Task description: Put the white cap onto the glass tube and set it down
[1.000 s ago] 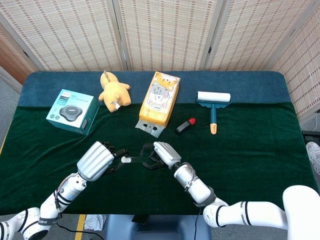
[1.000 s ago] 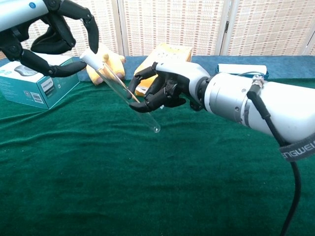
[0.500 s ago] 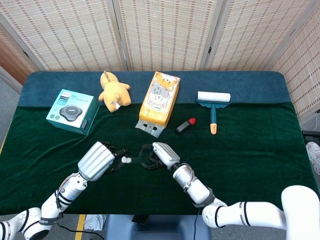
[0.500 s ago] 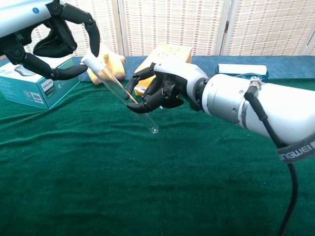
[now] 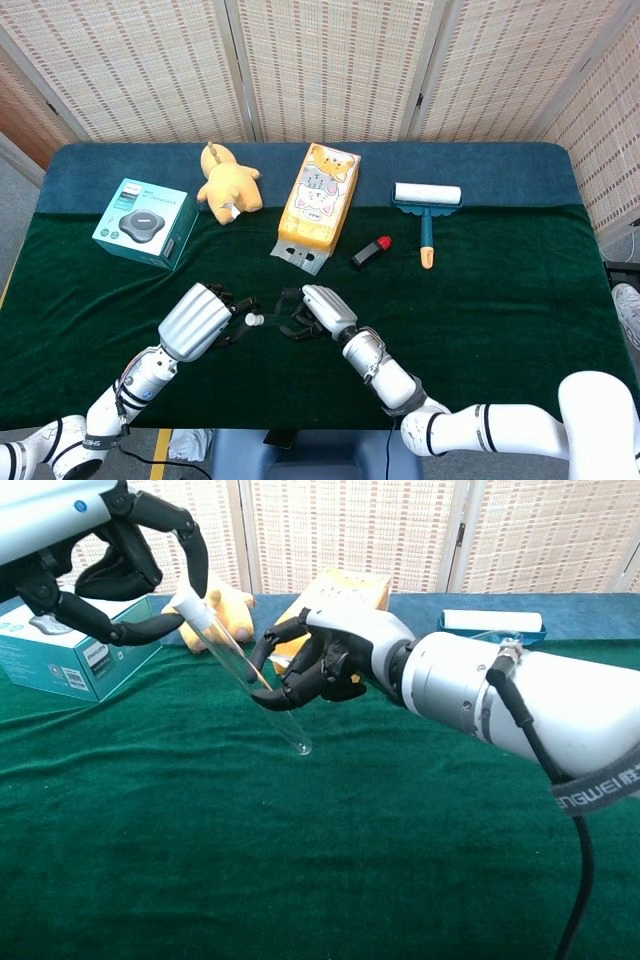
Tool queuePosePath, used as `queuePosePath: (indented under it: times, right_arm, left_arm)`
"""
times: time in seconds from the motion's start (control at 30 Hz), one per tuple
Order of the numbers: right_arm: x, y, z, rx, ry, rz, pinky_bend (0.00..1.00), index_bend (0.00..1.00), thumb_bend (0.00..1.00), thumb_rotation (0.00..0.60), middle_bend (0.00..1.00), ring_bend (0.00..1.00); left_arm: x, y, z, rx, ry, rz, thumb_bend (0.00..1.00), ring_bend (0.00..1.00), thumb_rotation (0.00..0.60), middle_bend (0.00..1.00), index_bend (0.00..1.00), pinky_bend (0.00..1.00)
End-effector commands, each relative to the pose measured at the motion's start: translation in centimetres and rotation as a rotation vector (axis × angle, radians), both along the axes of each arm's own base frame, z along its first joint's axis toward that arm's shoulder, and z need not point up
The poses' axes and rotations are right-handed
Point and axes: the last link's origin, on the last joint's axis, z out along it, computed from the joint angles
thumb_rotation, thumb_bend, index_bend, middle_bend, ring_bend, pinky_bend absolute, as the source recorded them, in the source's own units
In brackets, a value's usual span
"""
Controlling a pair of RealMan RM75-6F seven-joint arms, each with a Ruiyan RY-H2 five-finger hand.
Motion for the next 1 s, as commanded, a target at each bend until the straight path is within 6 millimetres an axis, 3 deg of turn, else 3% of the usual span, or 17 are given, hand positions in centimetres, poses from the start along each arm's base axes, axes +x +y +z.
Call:
queuePosePath:
  times: [0.03,0.53,0.8,1.0]
  right_arm:
    - [0.00,-0.01,0.00,-0.001,0.001,0.001,1.00,0.95,0.71,0.600,1.00,1.00]
    - [0.21,0.01,-0.11,0.002,-0.012,-0.004,1.00,0.95,0.71,0.600,1.00,1.00]
    - [0.15,-0.15,-0.04,-0.001,-0.013,-0.009,1.00,0.95,0.72,0.600,1.00,1.00]
    - [0.26,-0.13,0.05,-0.002,-0.017,-0.008,1.00,0.95,0.72,0.600,1.00,1.00]
  left_arm:
    - [0.02,0.00,0.00,0.000,-0.003,0.000,0.47,0.87,0.600,1.00,0.58,0.84]
    - [0.03,-0.04,-0.27,-0.005,-0.009,0.003,0.47,0.87,0.600,1.00,0.58,0.84]
    - [-0.02,-0.01,-0.42,-0.009,-0.008,0.009,0.46,0.87,0.600,1.00,0.38,0.84]
    - [0.10,-0.04,-0.49,-0.011,-0.007,0.008,0.46,0.87,0.600,1.00,0.36,0.84]
